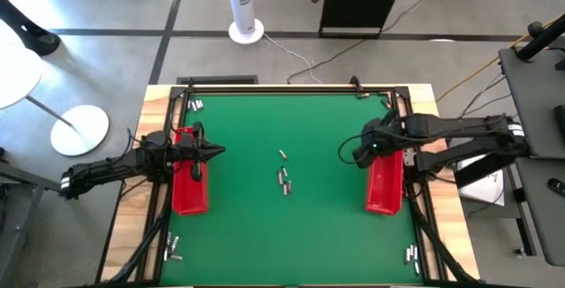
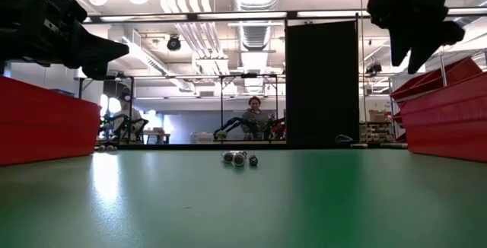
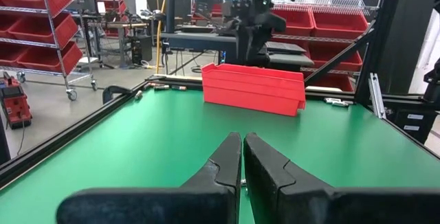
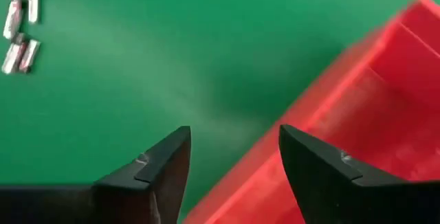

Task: Sort batteries
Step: Move the right red bin to the top right of the table

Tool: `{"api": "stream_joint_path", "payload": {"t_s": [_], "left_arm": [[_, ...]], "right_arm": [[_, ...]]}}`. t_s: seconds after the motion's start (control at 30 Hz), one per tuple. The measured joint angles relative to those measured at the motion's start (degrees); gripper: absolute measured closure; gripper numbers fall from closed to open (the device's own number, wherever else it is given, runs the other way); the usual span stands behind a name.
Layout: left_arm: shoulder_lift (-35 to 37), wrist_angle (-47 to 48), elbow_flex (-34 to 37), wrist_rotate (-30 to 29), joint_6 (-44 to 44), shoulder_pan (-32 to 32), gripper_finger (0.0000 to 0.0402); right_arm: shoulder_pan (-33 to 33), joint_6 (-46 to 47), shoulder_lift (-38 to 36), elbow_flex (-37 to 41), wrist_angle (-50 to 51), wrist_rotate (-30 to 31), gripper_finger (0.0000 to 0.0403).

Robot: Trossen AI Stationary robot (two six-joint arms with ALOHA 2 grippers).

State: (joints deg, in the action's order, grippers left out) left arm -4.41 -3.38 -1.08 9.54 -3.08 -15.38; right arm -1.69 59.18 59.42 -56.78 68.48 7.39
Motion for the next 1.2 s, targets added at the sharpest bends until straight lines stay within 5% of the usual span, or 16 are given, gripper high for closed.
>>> {"api": "stream_joint_path", "payload": {"t_s": [0.53, 0.87, 1.0, 1.2], "left_arm": [[-0.21, -12.72, 0.07, -5.34, 5.03, -0.06, 0.0402], [-1.17, -14.2, 0.13, -5.6, 4.25, -0.04, 0.0402], [-1.42, -13.95, 0.13, -5.57, 1.65, -0.04, 0.0402], [-2.91, -13.62, 0.13, -5.61, 1.24, -0.04, 0.0402]], "right_arm": [[0.28, 23.07, 2.42, 9.19, 0.1, -1.37, 0.0234], [0.26, 25.08, 6.17, 13.16, -8.38, -1.37, 0.032], [0.15, 22.17, 9.07, 9.33, -8.63, -0.61, 0.038], [-3.55, 14.07, 13.66, -3.88, -8.73, 1.67, 0.039]]}}
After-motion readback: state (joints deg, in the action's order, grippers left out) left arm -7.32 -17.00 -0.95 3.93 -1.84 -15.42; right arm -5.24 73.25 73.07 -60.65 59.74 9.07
